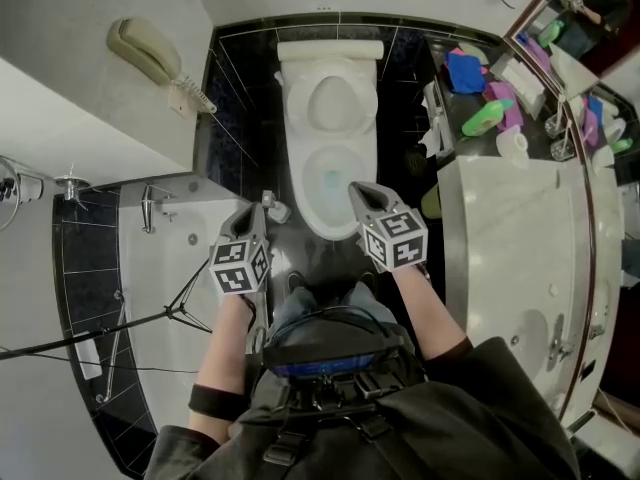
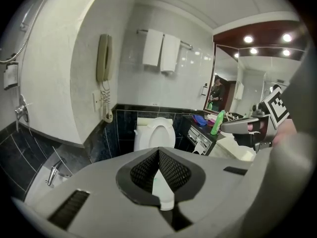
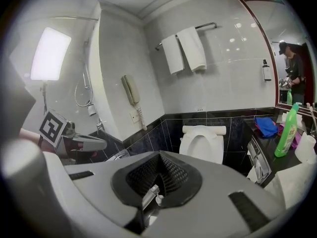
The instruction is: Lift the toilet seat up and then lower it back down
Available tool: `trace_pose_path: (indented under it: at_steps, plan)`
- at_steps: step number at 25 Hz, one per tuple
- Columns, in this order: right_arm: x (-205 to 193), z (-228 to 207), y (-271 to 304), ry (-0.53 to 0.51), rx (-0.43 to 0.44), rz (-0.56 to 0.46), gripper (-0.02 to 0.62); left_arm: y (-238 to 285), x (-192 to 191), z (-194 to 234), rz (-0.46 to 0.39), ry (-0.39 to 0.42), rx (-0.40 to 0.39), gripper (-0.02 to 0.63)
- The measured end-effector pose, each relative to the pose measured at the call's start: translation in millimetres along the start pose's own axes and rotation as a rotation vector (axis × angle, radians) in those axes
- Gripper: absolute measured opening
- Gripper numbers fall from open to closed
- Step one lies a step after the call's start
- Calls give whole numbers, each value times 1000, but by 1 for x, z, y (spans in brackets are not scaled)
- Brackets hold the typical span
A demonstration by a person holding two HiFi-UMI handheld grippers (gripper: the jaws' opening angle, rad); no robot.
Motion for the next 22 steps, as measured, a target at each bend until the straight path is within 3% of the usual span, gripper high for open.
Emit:
trace_pose_path:
  at_steps: [11, 15, 22]
  plan:
    - [13, -25, -13, -81, 105, 12, 2, 14, 3, -43, -11, -14, 38, 6]
    - [16, -37, -10, -105, 149, 2, 2, 23, 5, -57, -20, 11, 65, 6]
    - [19, -48, 23, -105, 147, -7, 2, 60, 15, -46, -14, 71, 53, 6]
Point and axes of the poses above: the fingertips, and each gripper's own axes: y forward along the fingers, z to its left, x out of its top, the point moved 10 cm from there along -y, backward along the fingers
